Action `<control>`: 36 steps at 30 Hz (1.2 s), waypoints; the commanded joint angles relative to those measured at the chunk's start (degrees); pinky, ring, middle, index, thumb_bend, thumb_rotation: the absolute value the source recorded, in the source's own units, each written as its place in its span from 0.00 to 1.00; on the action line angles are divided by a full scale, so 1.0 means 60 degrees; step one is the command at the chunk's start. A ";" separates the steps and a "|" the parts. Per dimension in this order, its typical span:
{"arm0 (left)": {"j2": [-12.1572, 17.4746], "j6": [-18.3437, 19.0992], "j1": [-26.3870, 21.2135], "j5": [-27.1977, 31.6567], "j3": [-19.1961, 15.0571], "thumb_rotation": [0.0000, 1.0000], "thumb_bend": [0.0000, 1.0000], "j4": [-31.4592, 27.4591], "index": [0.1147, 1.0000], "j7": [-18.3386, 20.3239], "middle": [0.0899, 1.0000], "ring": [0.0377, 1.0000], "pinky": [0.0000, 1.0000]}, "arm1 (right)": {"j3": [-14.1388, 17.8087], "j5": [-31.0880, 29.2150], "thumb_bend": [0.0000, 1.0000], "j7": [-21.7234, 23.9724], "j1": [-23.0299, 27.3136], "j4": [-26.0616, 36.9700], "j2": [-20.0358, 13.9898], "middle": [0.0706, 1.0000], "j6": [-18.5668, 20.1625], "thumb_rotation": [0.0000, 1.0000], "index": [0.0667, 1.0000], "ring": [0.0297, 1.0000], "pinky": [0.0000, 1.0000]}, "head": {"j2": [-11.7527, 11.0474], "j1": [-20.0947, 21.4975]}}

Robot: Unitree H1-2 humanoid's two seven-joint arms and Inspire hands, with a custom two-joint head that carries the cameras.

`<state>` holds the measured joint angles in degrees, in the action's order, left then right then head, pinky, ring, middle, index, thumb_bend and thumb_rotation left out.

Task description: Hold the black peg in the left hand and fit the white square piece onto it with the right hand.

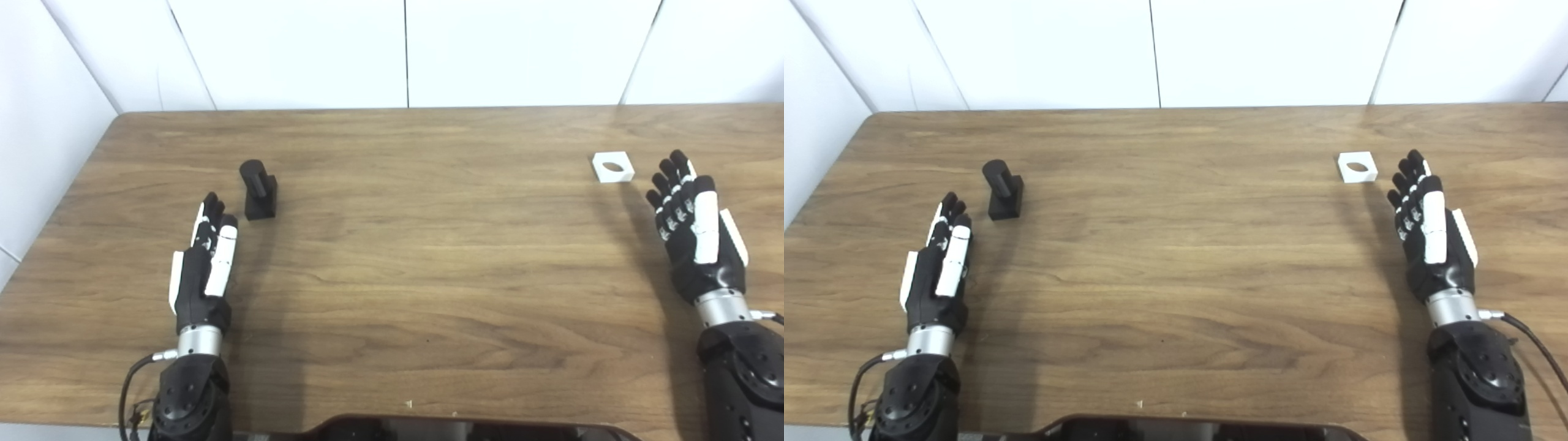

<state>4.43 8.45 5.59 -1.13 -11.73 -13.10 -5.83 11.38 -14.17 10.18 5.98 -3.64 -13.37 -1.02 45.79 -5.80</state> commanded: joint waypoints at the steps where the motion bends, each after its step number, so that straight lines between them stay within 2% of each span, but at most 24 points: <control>1: 0.0201 0.0286 -0.0235 -0.1420 0.0232 0.68 0.46 -0.0578 0.94 -0.0459 1.00 1.00 1.00 | -0.0112 -0.0031 0.51 0.0024 -0.0325 -0.0263 0.0220 1.00 -0.0252 1.00 1.00 1.00 1.00 | 0.0010 -0.0019; 4: 0.0279 0.0689 -0.0269 -0.2611 0.0475 0.67 0.48 -0.0803 0.95 -0.0721 1.00 0.99 0.98 | -0.0145 -0.0007 0.51 0.0070 -0.0328 -0.0325 0.0204 1.00 -0.0315 1.00 1.00 1.00 1.00 | 0.0009 -0.0023; 7: 0.0306 0.0972 -0.0356 -0.3476 0.0633 0.60 0.52 -0.0984 0.96 -0.0845 1.00 0.98 0.93 | -0.0154 -0.0022 0.49 0.0078 -0.0324 -0.0373 0.0214 1.00 -0.0361 1.00 1.00 1.00 1.00 | -0.0004 -0.0032; 11: 0.0260 0.1141 -0.0530 -0.4194 0.0704 0.48 0.57 -0.1081 0.94 -0.1019 1.00 0.99 0.96 | -0.0161 -0.0015 0.50 0.0067 -0.0321 -0.0412 0.0231 1.00 -0.0418 1.00 1.00 1.00 1.00 | -0.0019 -0.0038; 13: 0.0207 0.1334 -0.0629 -0.4622 0.0747 0.45 0.59 -0.1113 0.93 -0.1128 1.00 1.00 0.95 | -0.0169 0.0001 0.50 0.0066 -0.0330 -0.0434 0.0232 1.00 -0.0461 1.00 1.00 1.00 1.00 | -0.0035 -0.0068; 23: 0.0273 0.2286 -0.1203 -0.6542 0.1075 0.43 0.68 -0.1026 0.91 -0.1276 1.00 1.00 0.95 | -0.0194 0.0063 0.48 -0.0115 -0.0345 -0.0455 0.0340 1.00 -0.0450 1.00 1.00 1.00 1.00 | -0.0120 -0.0123; 29: 0.0660 0.2861 -0.1647 -0.8392 0.1527 0.37 0.73 -0.0528 0.86 -0.1259 0.99 1.00 0.99 | -0.0248 0.0107 0.51 -0.0181 -0.0360 -0.0482 0.0385 1.00 -0.0508 1.00 1.00 1.00 1.00 | -0.0151 -0.0128; 32: 0.0871 0.3053 -0.1832 -0.9341 0.1725 0.41 0.74 -0.0223 0.82 -0.1081 0.98 1.00 1.00 | -0.0263 0.0152 0.51 -0.0218 -0.0381 -0.0473 0.0415 1.00 -0.0537 1.00 1.00 1.00 1.00 | -0.0193 -0.0110; 36: 0.0885 0.3074 -0.2034 -1.0293 0.1669 0.48 0.75 0.0075 0.78 -0.0638 1.00 1.00 1.00 | -0.0250 0.0175 0.52 -0.0214 -0.0375 -0.0529 0.0432 1.00 -0.0629 1.00 1.00 1.00 1.00 | -0.0242 -0.0125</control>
<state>8.96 26.68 -4.11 -59.75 -1.49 -12.24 -10.17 10.71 -12.85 8.99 6.02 -3.98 -13.05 -3.20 44.30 -6.50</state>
